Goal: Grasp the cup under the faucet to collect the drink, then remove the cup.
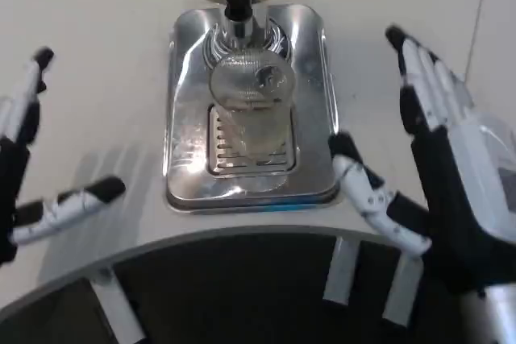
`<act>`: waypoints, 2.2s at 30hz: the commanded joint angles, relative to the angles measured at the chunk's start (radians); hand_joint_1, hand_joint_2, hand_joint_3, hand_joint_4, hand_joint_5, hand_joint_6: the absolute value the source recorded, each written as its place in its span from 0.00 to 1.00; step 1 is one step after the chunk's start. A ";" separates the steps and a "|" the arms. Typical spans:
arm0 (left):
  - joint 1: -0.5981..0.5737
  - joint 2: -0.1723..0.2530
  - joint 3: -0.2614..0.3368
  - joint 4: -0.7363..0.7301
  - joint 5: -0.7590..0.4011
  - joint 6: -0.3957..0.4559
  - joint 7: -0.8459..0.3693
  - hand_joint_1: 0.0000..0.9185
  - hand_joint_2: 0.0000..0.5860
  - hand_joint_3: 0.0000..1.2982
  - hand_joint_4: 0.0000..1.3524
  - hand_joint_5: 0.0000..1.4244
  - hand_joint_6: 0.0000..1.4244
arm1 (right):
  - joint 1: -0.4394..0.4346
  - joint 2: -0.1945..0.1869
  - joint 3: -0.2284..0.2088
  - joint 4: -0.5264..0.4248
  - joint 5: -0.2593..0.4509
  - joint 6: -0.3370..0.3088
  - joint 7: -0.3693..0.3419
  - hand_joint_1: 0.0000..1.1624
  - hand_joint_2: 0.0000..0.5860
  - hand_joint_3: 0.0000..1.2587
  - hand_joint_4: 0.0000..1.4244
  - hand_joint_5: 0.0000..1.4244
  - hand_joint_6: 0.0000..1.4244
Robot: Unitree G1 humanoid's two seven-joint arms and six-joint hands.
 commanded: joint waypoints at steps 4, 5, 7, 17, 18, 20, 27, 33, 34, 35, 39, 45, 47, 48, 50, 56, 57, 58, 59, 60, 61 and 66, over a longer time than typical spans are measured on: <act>0.206 -0.012 0.024 -0.189 -0.027 0.023 -0.117 0.00 0.08 0.00 0.00 0.00 0.00 | -0.181 0.060 -0.037 0.093 0.206 0.059 0.037 0.30 0.82 0.00 0.00 0.00 0.00; 0.220 -0.022 0.025 -0.206 -0.035 0.032 -0.129 0.00 0.08 0.00 0.00 0.00 0.00 | -0.203 0.064 -0.041 0.100 0.232 0.063 0.041 0.30 0.82 0.00 0.00 0.00 0.00; 0.234 -0.036 0.027 -0.228 -0.049 0.047 -0.151 0.00 0.08 0.00 0.00 0.00 0.00 | -0.248 0.071 -0.050 0.112 0.290 0.074 0.055 0.30 0.83 0.00 0.00 0.00 0.00; 0.238 -0.078 0.037 -0.259 -0.064 0.051 -0.187 0.00 0.09 0.00 0.00 0.00 0.00 | -0.460 0.079 -0.103 0.170 0.594 0.130 0.131 0.30 0.85 0.00 0.00 0.00 0.00; 0.238 -0.079 0.040 -0.252 -0.067 0.045 -0.186 0.00 0.09 0.00 0.00 0.00 0.00 | -0.489 0.084 -0.113 0.195 0.627 0.141 0.135 0.29 0.87 0.00 0.00 0.00 0.00; 0.232 -0.079 0.042 -0.234 -0.071 0.035 -0.188 0.00 0.10 0.00 0.00 0.00 0.00 | -0.537 0.096 -0.132 0.244 0.690 0.159 0.141 0.29 0.88 0.00 0.00 0.00 0.00; 0.204 -0.077 0.040 -0.202 -0.059 0.017 -0.185 0.00 0.10 0.00 0.00 0.00 0.00 | -0.635 0.105 -0.129 0.302 0.782 0.180 0.137 0.26 0.89 0.00 0.00 0.00 0.00; 0.191 -0.080 0.036 -0.183 -0.063 0.011 -0.190 0.00 0.10 0.00 0.00 0.00 0.00 | -0.649 0.101 -0.080 0.288 0.801 0.199 0.154 0.21 0.86 0.00 0.00 0.00 0.00; 0.190 -0.080 0.036 -0.180 -0.065 0.011 -0.190 0.00 0.10 0.00 0.00 0.00 0.00 | -0.648 0.101 -0.072 0.283 0.802 0.201 0.154 0.21 0.86 0.00 0.00 0.00 0.00; 0.189 -0.079 0.037 -0.175 -0.065 0.009 -0.190 0.00 0.10 0.00 0.00 0.00 0.00 | -0.644 0.104 -0.057 0.275 0.800 0.205 0.155 0.20 0.85 0.00 0.00 0.00 0.00; 0.188 -0.075 0.042 -0.155 -0.069 0.001 -0.188 0.00 0.10 0.00 0.00 0.00 0.00 | -0.631 0.104 -0.009 0.265 0.790 0.211 0.155 0.18 0.80 0.00 0.00 0.00 0.00; 0.196 -0.075 0.047 -0.140 -0.071 -0.005 -0.186 0.00 0.11 0.00 0.00 0.00 0.00 | -0.643 0.112 0.038 0.330 0.765 0.196 0.142 0.15 0.81 0.00 0.00 0.00 0.00; 0.197 -0.076 0.050 -0.140 -0.071 -0.005 -0.184 0.00 0.11 0.00 0.00 0.00 0.00 | -0.653 0.116 0.045 0.354 0.756 0.188 0.138 0.15 0.81 0.00 0.00 0.00 0.00; 0.198 -0.076 0.050 -0.140 -0.071 -0.005 -0.183 0.00 0.11 0.00 0.00 0.00 0.00 | -0.656 0.117 0.046 0.362 0.754 0.185 0.138 0.13 0.82 0.00 0.00 0.00 0.00; 0.198 -0.076 0.053 -0.139 -0.071 -0.004 -0.183 0.00 0.11 0.00 0.00 0.00 0.00 | -0.661 0.119 0.049 0.380 0.753 0.183 0.140 0.12 0.82 0.00 0.00 0.00 0.00; 0.198 -0.075 0.055 -0.130 -0.070 -0.009 -0.179 0.00 0.10 0.00 0.00 0.00 0.00 | -0.676 0.107 0.055 0.407 0.755 0.186 0.162 0.09 0.80 0.00 0.00 0.00 0.00; 0.197 -0.075 0.055 -0.129 -0.070 -0.010 -0.179 0.00 0.10 0.00 0.00 0.00 0.00 | -0.679 0.105 0.056 0.410 0.756 0.187 0.166 0.07 0.79 0.00 0.00 0.00 0.00; 0.197 -0.075 0.056 -0.129 -0.070 -0.010 -0.178 0.00 0.10 0.00 0.00 0.00 0.00 | -0.684 0.102 0.058 0.412 0.756 0.189 0.171 0.06 0.78 0.00 0.00 0.00 0.00; 0.196 -0.076 0.056 -0.130 -0.069 -0.008 -0.178 0.00 0.10 0.00 0.00 0.00 0.00 | -0.695 0.095 0.065 0.413 0.752 0.195 0.181 0.04 0.76 0.00 0.00 0.00 0.00; 0.194 -0.077 0.056 -0.131 -0.070 -0.007 -0.178 0.00 0.10 0.00 0.00 0.00 0.00 | -0.703 0.090 0.069 0.414 0.750 0.199 0.189 0.01 0.75 0.00 0.00 0.00 0.00; 0.193 -0.077 0.055 -0.132 -0.070 -0.006 -0.178 0.00 0.10 0.00 0.00 0.00 0.00 | -0.712 0.084 0.075 0.414 0.746 0.207 0.199 0.00 0.75 0.00 0.00 0.00 0.00; 0.188 -0.082 0.052 -0.128 -0.069 0.001 -0.178 0.00 0.10 0.00 0.00 0.00 0.00 | -0.804 0.017 0.124 0.444 0.724 0.313 0.314 0.00 0.77 0.00 0.00 0.00 0.00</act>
